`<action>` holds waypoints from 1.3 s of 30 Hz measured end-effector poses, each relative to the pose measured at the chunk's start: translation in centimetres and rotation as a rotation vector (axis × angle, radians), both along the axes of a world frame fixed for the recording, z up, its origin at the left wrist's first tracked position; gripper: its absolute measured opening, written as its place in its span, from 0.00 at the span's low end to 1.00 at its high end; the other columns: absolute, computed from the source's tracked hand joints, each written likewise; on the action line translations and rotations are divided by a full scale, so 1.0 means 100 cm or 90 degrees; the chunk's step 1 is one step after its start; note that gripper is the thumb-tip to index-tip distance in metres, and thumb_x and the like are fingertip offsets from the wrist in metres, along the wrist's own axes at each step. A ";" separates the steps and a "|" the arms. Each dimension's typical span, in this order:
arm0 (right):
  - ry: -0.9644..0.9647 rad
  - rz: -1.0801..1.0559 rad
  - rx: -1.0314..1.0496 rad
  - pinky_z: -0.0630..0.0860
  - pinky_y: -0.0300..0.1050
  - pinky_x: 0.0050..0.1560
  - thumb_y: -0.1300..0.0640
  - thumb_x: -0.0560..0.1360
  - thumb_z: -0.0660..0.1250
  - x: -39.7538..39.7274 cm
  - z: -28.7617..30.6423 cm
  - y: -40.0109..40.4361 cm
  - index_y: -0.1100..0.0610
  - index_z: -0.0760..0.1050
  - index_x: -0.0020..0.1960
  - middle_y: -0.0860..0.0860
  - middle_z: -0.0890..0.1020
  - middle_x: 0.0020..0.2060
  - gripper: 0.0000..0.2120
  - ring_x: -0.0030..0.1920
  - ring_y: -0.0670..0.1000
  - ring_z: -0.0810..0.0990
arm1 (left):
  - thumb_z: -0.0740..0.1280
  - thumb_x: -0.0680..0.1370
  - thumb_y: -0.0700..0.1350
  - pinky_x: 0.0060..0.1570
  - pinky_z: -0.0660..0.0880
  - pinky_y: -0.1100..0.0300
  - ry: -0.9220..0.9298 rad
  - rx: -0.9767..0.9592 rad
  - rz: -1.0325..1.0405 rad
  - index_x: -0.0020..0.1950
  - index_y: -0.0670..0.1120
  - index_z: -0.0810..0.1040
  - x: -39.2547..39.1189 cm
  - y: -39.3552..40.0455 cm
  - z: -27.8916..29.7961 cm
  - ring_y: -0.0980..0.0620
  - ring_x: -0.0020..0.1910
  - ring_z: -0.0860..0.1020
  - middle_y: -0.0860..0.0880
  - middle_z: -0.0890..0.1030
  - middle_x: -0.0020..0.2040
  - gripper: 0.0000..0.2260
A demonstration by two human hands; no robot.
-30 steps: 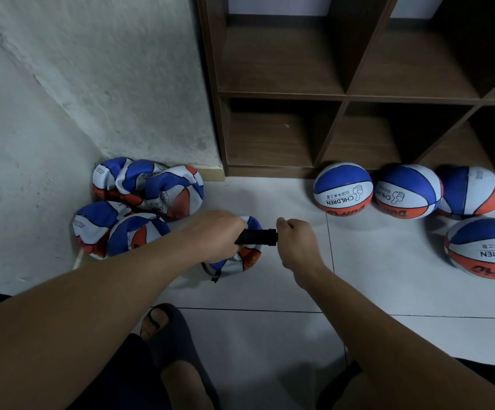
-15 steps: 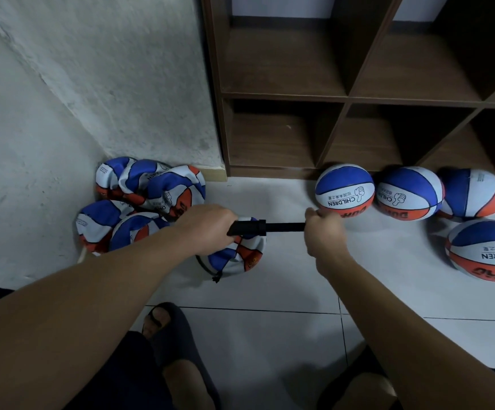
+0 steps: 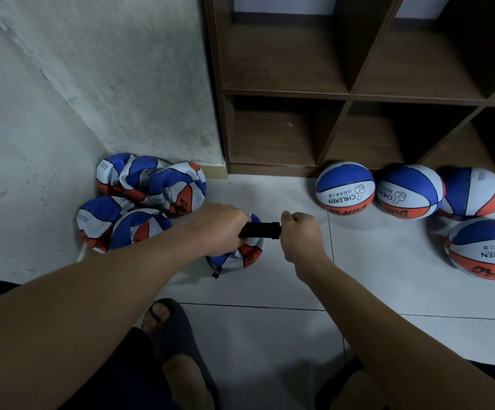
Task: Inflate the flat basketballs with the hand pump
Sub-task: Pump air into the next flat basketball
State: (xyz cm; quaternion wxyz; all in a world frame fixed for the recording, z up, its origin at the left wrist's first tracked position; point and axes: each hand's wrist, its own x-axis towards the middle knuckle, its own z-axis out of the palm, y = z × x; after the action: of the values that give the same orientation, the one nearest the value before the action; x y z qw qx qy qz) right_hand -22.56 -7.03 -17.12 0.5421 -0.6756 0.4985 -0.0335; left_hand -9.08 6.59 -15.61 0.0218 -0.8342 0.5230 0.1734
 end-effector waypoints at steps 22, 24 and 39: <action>-0.031 -0.014 -0.079 0.66 0.47 0.33 0.53 0.87 0.58 -0.004 0.004 -0.001 0.63 0.74 0.42 0.54 0.74 0.32 0.19 0.32 0.52 0.71 | 0.69 0.80 0.48 0.29 0.68 0.56 0.005 -0.012 0.016 0.44 0.56 0.74 0.003 0.002 -0.007 0.53 0.32 0.77 0.52 0.77 0.35 0.07; -0.019 -0.006 -0.069 0.68 0.48 0.34 0.53 0.87 0.58 -0.003 0.001 0.003 0.63 0.77 0.44 0.55 0.77 0.34 0.19 0.33 0.53 0.74 | 0.69 0.80 0.48 0.28 0.67 0.57 0.001 -0.011 0.001 0.47 0.56 0.76 0.001 0.000 -0.005 0.53 0.31 0.77 0.53 0.77 0.35 0.03; -0.025 -0.077 -0.019 0.69 0.53 0.40 0.52 0.84 0.61 -0.024 -0.002 -0.048 0.57 0.73 0.43 0.55 0.71 0.34 0.14 0.37 0.57 0.71 | 0.66 0.83 0.52 0.32 0.77 0.54 -0.032 0.018 0.047 0.41 0.56 0.74 0.028 0.020 0.001 0.53 0.31 0.78 0.52 0.78 0.34 0.11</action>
State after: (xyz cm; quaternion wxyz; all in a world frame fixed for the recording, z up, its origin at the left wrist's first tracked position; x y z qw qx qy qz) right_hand -24.95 -11.83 -17.33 0.5383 -0.6516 0.5274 -0.0869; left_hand -6.27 8.64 -15.53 0.0407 -0.8568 0.4884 0.1604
